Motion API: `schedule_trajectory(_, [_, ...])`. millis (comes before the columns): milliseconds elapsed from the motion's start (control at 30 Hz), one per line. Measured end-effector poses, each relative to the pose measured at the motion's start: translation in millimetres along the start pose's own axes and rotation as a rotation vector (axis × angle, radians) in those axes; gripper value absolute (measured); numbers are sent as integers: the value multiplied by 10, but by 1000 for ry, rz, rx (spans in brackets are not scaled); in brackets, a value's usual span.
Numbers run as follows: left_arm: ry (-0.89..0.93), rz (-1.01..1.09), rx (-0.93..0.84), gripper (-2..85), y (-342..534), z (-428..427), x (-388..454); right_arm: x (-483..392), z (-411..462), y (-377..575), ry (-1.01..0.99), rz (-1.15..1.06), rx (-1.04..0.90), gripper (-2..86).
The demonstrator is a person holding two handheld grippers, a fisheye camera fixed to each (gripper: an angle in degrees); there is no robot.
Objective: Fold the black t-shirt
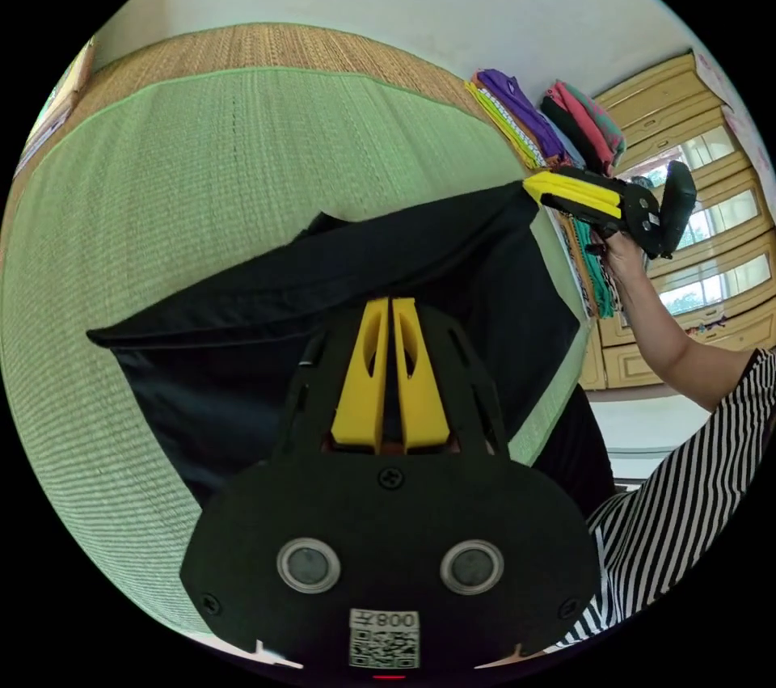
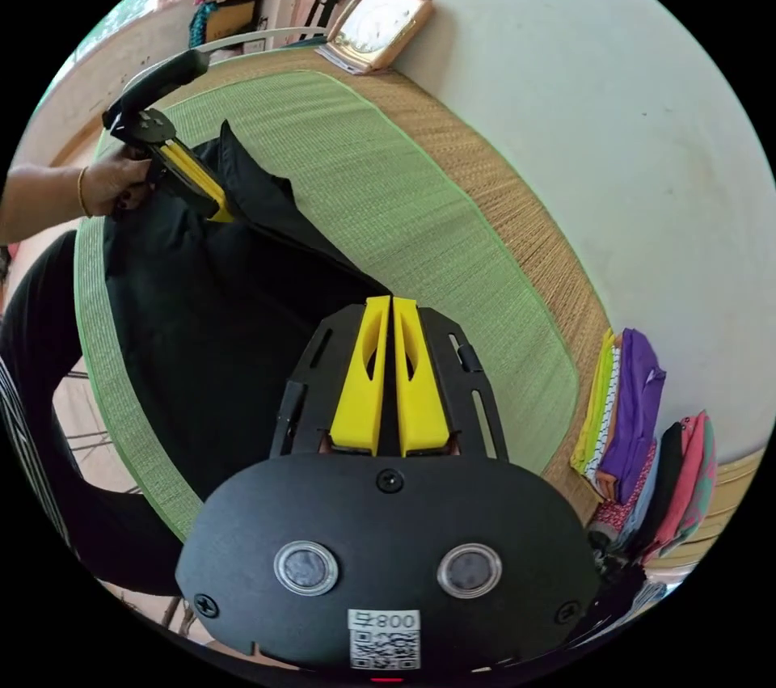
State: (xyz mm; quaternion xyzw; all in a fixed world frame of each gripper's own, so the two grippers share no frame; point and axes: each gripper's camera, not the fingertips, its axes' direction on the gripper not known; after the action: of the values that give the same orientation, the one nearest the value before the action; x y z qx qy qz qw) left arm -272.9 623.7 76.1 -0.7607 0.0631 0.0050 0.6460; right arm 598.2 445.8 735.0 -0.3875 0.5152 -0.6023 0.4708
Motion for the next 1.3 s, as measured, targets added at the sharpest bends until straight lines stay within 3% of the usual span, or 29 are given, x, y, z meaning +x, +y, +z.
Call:
schedule_trajectory(400, [-97, -26, 154, 6, 51, -433, -233, 1298, -187, 468, -176, 284, -6, 37])
schedule_trajectory(633, [-96, -141, 141, 45, 854, -831, -497, 1757, -346, 1246, -264, 423, -90, 64])
schedule_trajectory(967, [59, -468, 125, 96, 2095, -1298, -1140, 2731, -635, 3020, -715, 917, -89, 83])
schedule_trajectory(1067, [125, -469, 89, 82, 2170, -1234, -1212, 2904, -551, 3153, -800, 951, -112, 83])
schedule_trajectory(1300, [79, -437, 32, 26, 2244, -1289, -1191, 3187, -619, 3120, -870, 918, -150, 42])
